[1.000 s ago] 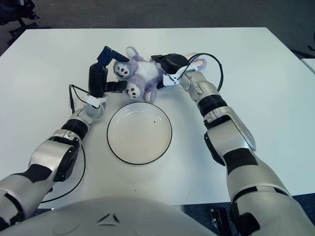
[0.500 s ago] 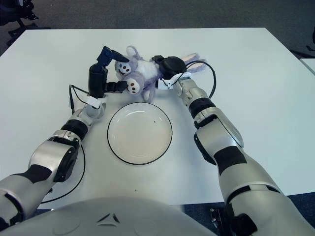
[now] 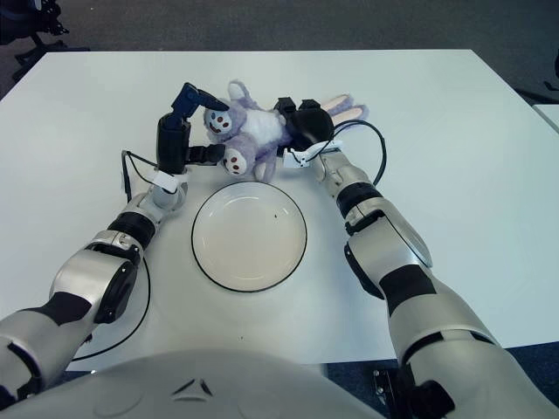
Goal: Put the doll into the plate.
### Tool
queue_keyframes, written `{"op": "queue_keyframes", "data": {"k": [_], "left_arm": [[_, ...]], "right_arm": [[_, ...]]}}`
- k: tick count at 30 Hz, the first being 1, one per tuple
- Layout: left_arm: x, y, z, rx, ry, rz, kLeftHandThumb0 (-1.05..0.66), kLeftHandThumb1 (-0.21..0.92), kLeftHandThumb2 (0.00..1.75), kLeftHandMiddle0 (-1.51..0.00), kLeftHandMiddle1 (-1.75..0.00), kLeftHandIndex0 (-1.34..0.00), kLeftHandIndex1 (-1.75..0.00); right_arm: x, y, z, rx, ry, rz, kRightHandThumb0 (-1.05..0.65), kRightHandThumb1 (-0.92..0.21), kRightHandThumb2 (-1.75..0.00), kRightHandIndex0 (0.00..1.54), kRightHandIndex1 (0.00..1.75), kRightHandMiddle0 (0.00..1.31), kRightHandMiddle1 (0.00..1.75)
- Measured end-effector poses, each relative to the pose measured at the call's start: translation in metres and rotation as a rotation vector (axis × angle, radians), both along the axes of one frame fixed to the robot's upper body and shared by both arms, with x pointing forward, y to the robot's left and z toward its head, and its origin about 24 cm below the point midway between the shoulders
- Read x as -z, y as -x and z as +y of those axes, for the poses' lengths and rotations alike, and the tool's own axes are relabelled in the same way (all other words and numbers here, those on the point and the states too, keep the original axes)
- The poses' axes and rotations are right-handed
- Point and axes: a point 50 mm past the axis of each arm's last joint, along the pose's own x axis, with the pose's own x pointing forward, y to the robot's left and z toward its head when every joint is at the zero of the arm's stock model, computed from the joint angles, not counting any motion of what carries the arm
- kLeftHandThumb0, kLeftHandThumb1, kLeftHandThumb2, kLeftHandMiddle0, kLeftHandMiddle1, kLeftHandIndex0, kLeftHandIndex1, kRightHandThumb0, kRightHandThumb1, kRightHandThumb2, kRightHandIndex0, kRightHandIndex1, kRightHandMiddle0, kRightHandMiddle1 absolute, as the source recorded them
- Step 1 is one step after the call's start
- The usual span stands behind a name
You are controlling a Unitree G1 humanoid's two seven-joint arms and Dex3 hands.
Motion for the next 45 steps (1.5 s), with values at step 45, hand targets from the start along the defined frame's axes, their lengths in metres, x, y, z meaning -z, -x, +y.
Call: {"op": "queue_keyframes", "data": {"k": [45], "left_arm": [[0.026, -0.026, 0.093, -0.156, 0.21, 0.43, 0.0, 0.92, 0.49, -0.19, -1.67, -0.19, -1.65]], "right_arm": [[-0.048, 0.017, -0.027, -0.165, -0.149, -0.008, 0.43, -0.43, -1.16, 0.51, 1.75, 0.56, 1.75]]}}
